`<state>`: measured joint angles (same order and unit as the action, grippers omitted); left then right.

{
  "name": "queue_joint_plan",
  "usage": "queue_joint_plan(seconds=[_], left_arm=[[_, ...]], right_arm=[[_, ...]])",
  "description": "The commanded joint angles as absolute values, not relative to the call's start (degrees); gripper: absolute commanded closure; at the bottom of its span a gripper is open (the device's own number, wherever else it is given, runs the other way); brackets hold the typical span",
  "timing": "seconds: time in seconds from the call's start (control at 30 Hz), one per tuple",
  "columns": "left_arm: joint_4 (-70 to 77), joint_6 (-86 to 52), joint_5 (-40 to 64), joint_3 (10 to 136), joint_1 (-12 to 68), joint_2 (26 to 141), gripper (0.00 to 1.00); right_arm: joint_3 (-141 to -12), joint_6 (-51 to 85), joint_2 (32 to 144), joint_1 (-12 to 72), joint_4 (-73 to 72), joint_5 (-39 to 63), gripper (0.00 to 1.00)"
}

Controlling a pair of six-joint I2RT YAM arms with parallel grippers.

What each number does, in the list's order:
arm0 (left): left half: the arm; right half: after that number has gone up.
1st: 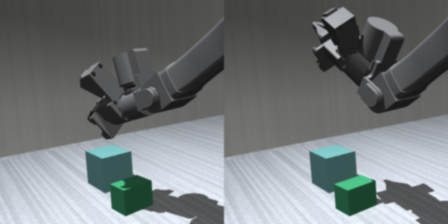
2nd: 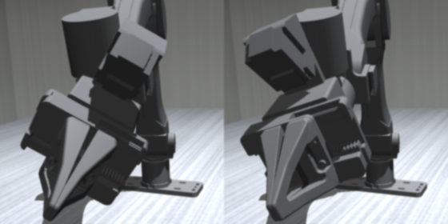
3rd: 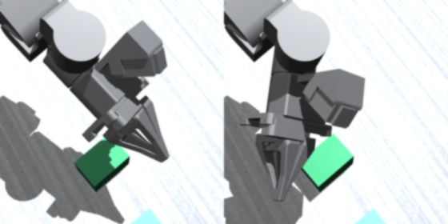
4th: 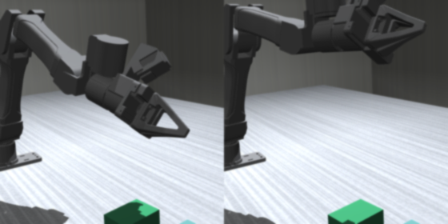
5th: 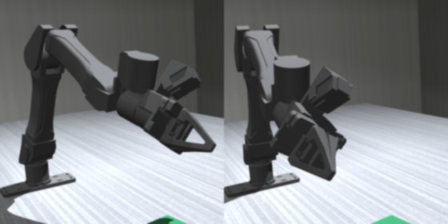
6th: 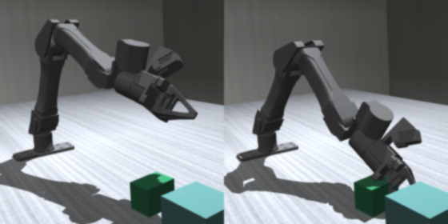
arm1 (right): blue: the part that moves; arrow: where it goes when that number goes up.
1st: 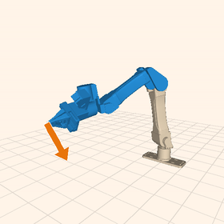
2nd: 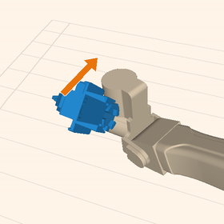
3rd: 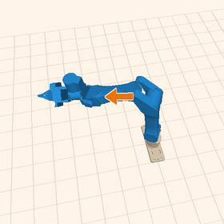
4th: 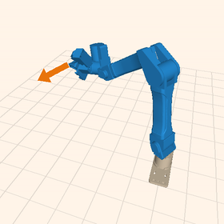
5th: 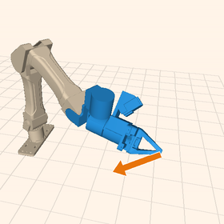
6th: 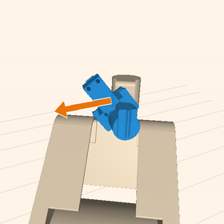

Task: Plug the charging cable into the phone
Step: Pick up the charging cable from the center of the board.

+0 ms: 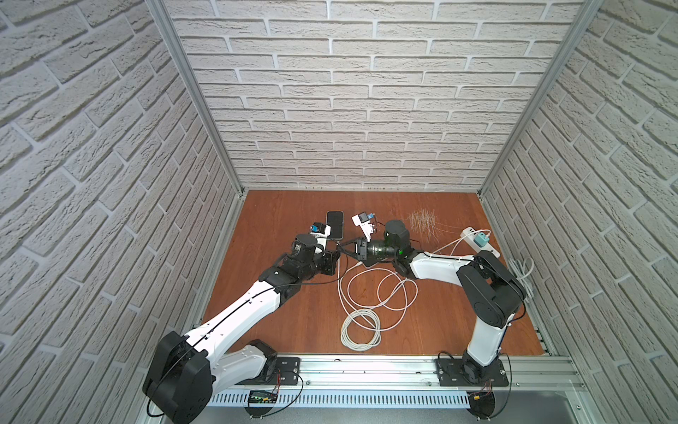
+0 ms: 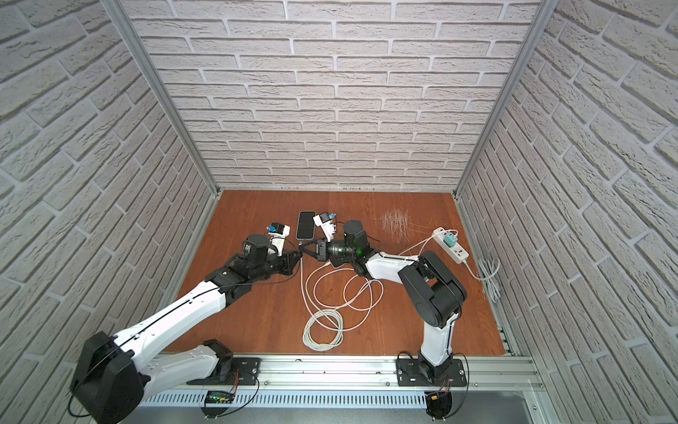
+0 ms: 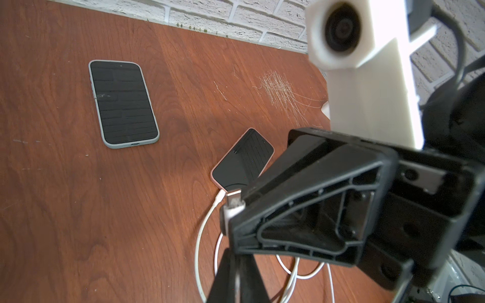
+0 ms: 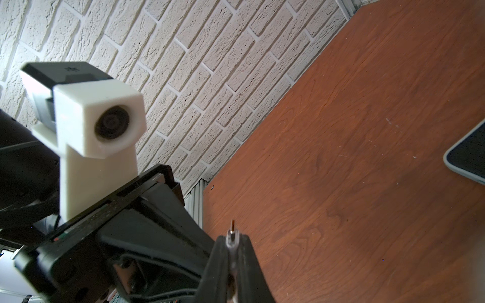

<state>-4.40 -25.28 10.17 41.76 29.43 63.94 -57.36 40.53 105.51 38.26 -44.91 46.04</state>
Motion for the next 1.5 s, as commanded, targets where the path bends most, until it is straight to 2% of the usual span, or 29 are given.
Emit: queue_joint_plan(seconds=[0.0,0.07,0.13,0.23,0.33,0.4,0.6,0.83,0.97,1.07,1.13,1.23,1.3,1.4,1.47], left_arm=[[-3.16,-26.12,11.00,39.84,29.76,62.38,0.60],[-2.55,-26.58,11.73,38.04,29.71,61.05,0.36],[-2.15,-26.87,11.97,36.95,29.79,59.92,0.30],[-2.00,-26.76,12.32,36.45,29.75,59.03,0.31],[-1.89,-26.72,12.52,36.59,29.73,59.72,0.35],[-1.32,-26.72,13.21,36.90,29.71,60.53,0.41],[0.21,-26.81,14.62,37.34,29.75,62.14,0.69],[1.59,-27.23,16.14,37.27,29.78,63.18,0.72],[2.05,-27.25,16.61,37.43,29.73,63.94,0.79],[2.06,-27.24,16.70,37.51,29.76,64.01,0.88],[2.04,-27.20,16.50,37.46,29.73,63.98,0.99],[2.08,-27.31,16.27,37.36,29.71,63.81,1.00],[2.20,-27.33,16.29,37.20,29.72,63.69,1.00],[2.29,-27.38,16.00,37.07,29.79,63.58,1.00],[2.29,-27.36,15.93,37.09,29.75,63.54,1.00]], right_arm=[[-56.95,39.92,103.05,38.33,-46.39,45.87,0.97],[-56.33,40.07,101.88,38.08,-46.82,45.79,0.97],[-56.04,40.07,101.27,38.05,-46.97,45.68,0.97],[-55.64,40.87,101.10,38.06,-47.99,45.78,0.97],[-55.47,41.37,101.00,38.06,-48.64,46.03,0.97],[-55.22,41.33,100.76,38.06,-48.78,46.02,0.97],[-55.03,41.28,100.54,38.06,-48.85,46.02,0.97],[-55.02,41.40,100.61,38.06,-49.13,46.13,0.97],[-54.93,41.44,100.63,38.06,-49.18,46.12,0.97],[-54.93,41.29,100.63,38.06,-49.22,46.11,0.97],[-54.92,41.24,100.62,38.06,-49.14,46.14,0.97],[-54.81,40.89,100.48,38.06,-48.89,46.03,0.96],[-54.68,40.43,100.17,38.06,-48.53,45.98,0.88],[-54.37,39.51,99.50,38.05,-47.59,45.79,0.70],[-53.80,39.13,98.94,38.05,-47.58,45.67,0.63]])
